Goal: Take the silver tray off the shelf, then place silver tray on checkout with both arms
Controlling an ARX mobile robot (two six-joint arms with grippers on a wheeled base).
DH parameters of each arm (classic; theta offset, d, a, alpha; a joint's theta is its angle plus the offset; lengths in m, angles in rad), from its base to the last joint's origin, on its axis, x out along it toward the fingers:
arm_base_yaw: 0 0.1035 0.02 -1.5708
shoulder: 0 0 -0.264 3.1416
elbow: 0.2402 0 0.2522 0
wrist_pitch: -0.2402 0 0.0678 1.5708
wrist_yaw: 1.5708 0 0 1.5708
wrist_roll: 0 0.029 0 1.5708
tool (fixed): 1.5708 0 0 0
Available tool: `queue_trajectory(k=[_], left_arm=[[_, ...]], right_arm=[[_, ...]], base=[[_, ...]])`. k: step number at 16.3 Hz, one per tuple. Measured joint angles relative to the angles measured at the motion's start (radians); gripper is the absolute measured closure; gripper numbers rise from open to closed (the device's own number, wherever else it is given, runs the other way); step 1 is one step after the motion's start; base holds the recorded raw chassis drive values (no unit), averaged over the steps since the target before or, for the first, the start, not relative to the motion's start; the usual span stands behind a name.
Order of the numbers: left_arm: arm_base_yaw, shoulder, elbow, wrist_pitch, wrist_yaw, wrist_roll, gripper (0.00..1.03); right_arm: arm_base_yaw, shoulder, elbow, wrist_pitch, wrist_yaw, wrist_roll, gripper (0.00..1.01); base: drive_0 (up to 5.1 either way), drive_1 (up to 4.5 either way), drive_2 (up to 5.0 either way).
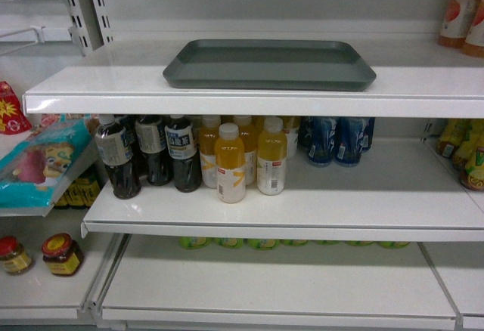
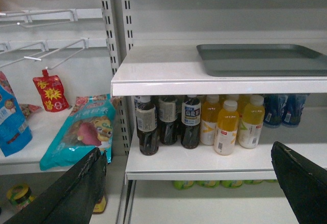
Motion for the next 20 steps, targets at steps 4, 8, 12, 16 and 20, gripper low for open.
queue_trajectory(k=[4, 8, 12, 16, 20], left_arm=[[0.000, 0.000, 0.000, 0.000, 0.000, 0.000, 0.05], [0.000, 0.000, 0.000, 0.000, 0.000, 0.000, 0.05], [0.000, 0.000, 0.000, 0.000, 0.000, 0.000, 0.05], [0.000, 0.000, 0.000, 0.000, 0.000, 0.000, 0.05], [0.000, 0.000, 0.000, 0.000, 0.001, 0.000, 0.05]], right_arm=[[0.000, 0.000, 0.000, 0.000, 0.000, 0.000, 0.03], [0.000, 0.000, 0.000, 0.000, 0.000, 0.000, 0.03], [0.000, 0.000, 0.000, 0.000, 0.000, 0.000, 0.03], [0.000, 0.000, 0.000, 0.003, 0.000, 0.000, 0.03], [0.000, 0.000, 0.000, 0.000, 0.000, 0.000, 0.03]], base=[[0.0, 0.00, 0.0], [0.0, 0.00, 0.0], [0.0, 0.00, 0.0], [0.1, 3.31, -3.2], [0.0, 4.36, -4.3]])
